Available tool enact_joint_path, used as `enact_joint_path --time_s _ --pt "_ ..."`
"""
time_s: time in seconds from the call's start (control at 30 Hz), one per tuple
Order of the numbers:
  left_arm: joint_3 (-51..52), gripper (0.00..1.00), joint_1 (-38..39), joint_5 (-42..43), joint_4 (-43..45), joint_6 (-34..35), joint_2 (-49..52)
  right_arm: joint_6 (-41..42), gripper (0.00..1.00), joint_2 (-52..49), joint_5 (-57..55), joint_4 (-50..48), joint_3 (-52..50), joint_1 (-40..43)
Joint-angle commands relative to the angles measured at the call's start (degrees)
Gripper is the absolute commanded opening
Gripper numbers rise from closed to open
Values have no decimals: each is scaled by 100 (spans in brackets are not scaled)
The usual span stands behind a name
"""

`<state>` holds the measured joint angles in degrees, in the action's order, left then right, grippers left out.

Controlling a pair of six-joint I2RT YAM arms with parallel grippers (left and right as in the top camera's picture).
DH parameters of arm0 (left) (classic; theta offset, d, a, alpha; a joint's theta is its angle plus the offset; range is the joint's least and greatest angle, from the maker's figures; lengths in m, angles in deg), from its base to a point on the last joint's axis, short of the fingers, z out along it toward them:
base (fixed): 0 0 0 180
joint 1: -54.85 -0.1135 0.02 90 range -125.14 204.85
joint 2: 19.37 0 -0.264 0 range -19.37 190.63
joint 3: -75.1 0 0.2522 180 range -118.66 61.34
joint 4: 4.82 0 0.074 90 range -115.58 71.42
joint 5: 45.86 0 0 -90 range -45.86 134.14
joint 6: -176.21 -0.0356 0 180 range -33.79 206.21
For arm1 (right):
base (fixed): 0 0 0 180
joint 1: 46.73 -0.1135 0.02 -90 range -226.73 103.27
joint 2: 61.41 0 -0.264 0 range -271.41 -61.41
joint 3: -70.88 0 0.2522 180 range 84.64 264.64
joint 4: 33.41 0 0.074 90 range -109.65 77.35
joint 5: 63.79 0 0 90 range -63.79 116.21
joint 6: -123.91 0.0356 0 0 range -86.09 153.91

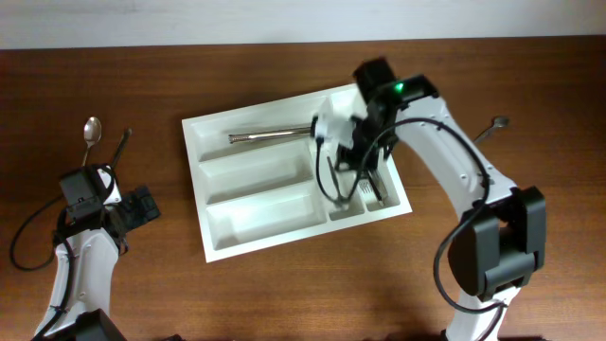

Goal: Pack container
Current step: 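Lower the teaspoon into the middle compartment, open and lift away, then lower the right gripper onto the second teaspoon and grasp it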

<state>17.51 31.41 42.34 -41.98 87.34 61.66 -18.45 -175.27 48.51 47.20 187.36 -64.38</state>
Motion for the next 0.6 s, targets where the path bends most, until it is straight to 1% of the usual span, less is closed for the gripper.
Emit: enact_joint_path --time_s 0.0,0.07,0.17,0.23,0.27,0.33,0.37,0.4,0.47,0.5,0.57 --pt "-105 99 -31 -13 -7 -72 28 1635 40 133 -798 -17 870 396" --pt "-105 99 -31 -13 -7 -72 28 2487 47 133 -1113 -17 1421 737" --pt "-105 99 -31 -13 -7 -72 28 3237 55 133 -1104 -101 1934 1296" --pt "-105 99 -31 -13 -4 -72 28 3888 56 133 -1104 -310 2044 1705" --pt "-105 99 -31 -13 -4 -72 28 4470 55 131 -1104 -426 2041 1932" --pt "-105 99 -31 -13 -7 -72 28 6083 50 24 -1110 -433 2022 2411" --pt "-105 99 -31 -13 -7 -72 28 6697 51 -37 -1147 -354 2004 2594" --pt "-105 99 -31 -13 -7 -72 28 7119 52 -116 -1213 -317 1967 2763" --pt "-105 99 -31 -13 -7 -72 28 7399 61 -299 -1399 -393 1834 3053" --pt "-105 99 -31 -13 -7 -72 28 7486 61 -396 -1563 -455 1773 3158" --pt "-105 99 -31 -13 -7 -72 28 7733 55 -636 -1878 -592 1676 3353"
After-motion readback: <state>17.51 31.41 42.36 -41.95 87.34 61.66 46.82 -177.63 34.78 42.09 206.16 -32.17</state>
